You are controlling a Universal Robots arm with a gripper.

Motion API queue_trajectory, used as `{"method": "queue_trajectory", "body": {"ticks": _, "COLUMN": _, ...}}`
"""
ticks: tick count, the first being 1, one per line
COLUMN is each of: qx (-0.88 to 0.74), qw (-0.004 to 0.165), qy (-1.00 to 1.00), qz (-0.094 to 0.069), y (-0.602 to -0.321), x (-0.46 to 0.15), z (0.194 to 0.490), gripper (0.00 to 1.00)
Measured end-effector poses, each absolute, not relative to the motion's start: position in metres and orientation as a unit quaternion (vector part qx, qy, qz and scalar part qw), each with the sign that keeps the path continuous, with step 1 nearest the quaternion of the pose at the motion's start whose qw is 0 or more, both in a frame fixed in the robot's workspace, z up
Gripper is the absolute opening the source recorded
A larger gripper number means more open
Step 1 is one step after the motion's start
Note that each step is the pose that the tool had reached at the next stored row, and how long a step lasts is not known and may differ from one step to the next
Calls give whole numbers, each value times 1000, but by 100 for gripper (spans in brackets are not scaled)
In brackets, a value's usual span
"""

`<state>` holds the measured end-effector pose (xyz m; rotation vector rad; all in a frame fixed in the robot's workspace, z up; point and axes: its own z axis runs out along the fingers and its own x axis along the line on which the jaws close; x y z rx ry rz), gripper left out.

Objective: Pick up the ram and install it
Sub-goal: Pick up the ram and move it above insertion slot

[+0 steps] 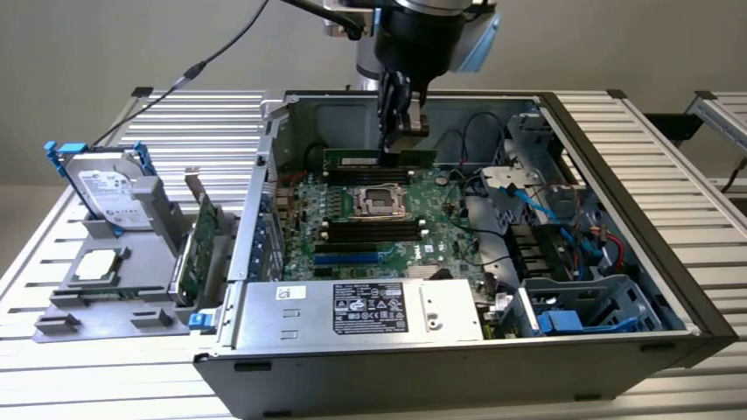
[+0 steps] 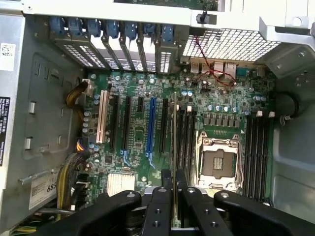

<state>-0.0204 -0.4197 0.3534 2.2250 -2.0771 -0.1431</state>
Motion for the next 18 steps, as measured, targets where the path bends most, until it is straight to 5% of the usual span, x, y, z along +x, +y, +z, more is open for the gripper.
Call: {"method": "queue_trajectory", "body": {"ticks": 18, "qx": 717, "qw": 42, "qy": -695, "qz": -36, "y": -400, "x": -14, "z": 348, "gripper": 14}}
